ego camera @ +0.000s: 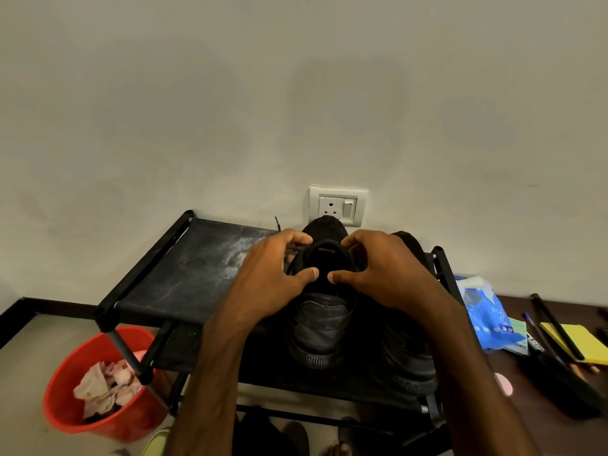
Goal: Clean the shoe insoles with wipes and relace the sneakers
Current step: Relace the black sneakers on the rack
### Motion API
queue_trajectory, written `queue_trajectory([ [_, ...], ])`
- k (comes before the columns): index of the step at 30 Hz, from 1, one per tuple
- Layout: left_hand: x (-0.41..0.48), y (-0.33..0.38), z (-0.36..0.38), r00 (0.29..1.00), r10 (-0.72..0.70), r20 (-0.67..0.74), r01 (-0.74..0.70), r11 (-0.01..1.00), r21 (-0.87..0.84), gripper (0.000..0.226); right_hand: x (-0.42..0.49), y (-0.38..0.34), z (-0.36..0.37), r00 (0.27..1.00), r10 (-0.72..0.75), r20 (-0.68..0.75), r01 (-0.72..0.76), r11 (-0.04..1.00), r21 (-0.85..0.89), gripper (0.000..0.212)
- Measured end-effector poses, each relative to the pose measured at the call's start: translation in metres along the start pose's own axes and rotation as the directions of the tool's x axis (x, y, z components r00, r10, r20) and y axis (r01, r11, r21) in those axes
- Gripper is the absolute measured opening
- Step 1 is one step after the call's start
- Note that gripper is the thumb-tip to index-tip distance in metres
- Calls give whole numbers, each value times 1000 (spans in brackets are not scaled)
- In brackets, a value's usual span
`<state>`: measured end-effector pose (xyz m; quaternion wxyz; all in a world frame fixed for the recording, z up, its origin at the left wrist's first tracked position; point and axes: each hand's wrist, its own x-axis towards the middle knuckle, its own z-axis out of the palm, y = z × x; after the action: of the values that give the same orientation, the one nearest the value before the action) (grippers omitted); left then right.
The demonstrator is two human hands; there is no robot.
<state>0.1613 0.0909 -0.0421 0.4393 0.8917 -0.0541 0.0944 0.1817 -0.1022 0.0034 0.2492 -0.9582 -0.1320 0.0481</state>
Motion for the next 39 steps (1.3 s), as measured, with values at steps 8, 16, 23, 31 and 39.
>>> queue_trajectory([
  [8,-1,-2,-12,1000,-9,-23,7,995,-98,18,-7,17,-18,997,-76,26,72,989,131,27],
  [16,3,-13,-2,993,-76,-87,58,978,-200,12,2,20,-1,992,-20,-127,41,985,166,19],
  [23,5,-12,8,981,-166,-97,127,939,-319,9,-3,19,-7,979,29,-200,30,958,286,11],
  [31,5,-16,11,942,-314,-121,208,827,-522,15,-4,13,-7,970,181,-164,-87,884,459,16],
  [39,5,-14,12,937,-326,-129,209,815,-541,14,-3,10,-5,961,231,-152,-127,857,499,20],
])
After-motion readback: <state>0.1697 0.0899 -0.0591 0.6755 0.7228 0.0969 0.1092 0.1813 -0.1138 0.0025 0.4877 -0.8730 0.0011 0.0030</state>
